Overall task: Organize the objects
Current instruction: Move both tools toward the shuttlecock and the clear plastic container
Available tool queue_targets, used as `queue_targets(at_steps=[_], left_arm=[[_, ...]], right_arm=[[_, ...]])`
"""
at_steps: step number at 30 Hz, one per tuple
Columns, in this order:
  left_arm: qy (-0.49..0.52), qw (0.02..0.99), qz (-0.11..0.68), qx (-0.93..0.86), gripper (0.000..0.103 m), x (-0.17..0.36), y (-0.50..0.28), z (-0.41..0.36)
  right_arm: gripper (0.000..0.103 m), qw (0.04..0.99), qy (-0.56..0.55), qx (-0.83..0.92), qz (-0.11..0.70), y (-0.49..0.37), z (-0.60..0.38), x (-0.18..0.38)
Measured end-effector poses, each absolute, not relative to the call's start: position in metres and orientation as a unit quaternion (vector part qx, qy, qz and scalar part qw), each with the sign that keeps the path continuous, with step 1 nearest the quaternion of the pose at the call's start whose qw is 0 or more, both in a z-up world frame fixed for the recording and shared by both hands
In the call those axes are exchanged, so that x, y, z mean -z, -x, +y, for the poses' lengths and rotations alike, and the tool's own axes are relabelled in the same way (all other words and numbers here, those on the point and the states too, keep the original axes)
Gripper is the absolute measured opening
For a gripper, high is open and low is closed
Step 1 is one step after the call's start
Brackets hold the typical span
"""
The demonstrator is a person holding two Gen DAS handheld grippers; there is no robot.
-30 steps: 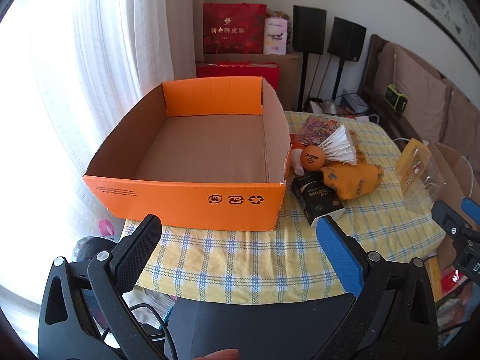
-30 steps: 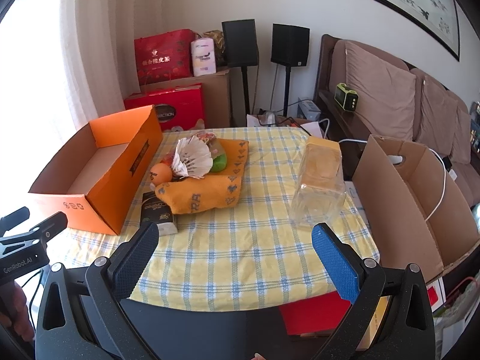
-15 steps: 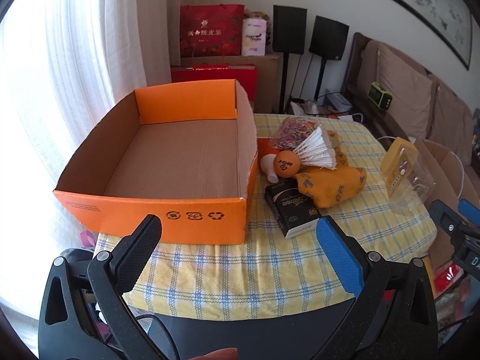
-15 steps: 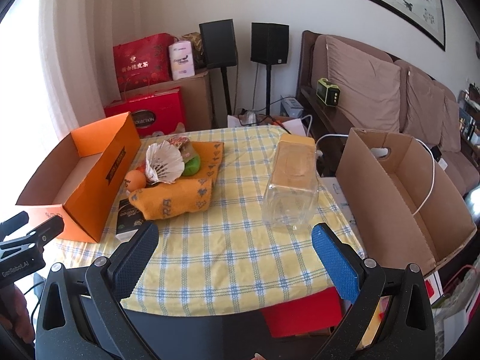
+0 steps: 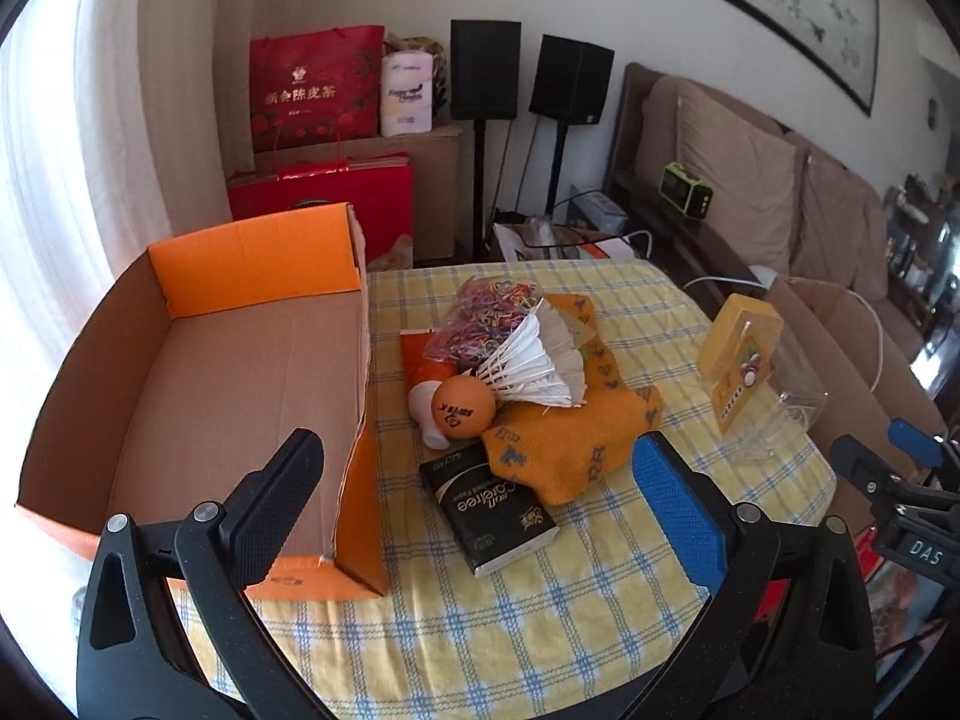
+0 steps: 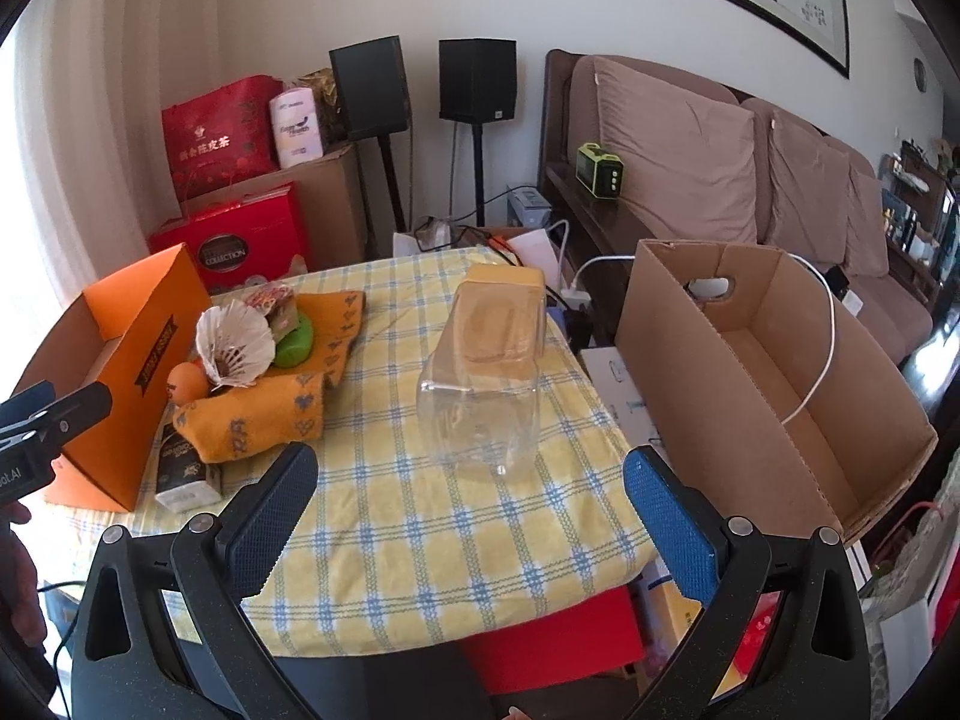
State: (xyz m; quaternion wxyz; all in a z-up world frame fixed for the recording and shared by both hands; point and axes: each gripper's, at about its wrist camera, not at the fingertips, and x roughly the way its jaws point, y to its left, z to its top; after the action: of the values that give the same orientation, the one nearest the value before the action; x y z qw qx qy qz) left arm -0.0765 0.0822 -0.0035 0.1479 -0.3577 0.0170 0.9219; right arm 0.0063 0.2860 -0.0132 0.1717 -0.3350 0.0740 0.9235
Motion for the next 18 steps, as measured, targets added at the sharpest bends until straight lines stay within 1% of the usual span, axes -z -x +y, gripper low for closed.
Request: queue_targets(at_steps=[6,14,16,18], left_arm=[[0.365,0.17,0.043,-0.914,0.103,0.008,0.1,0.105],[0.366,0.168,0.046,-0.914,0.103,0.011,0.126,0.126],[0.367,0.164,0.053,-0.914,0.101,0.012,0.133,0.132],[0.37,0.157,0.061,-0.914,0.094,0.014,0.141,0.139]], right_arm=[[0.103,0.187,0.338,-0.918,0.088,0.003,0.306,0.021],[0.103,0.198,0.34,-0.914,0.094,0.021,0.319,0.028],[0.103,0.201,0.34,-0.913,0.096,0.025,0.322,0.03],[0.103,0.204,0.34,-0.913,0.098,0.029,0.324,0.033]])
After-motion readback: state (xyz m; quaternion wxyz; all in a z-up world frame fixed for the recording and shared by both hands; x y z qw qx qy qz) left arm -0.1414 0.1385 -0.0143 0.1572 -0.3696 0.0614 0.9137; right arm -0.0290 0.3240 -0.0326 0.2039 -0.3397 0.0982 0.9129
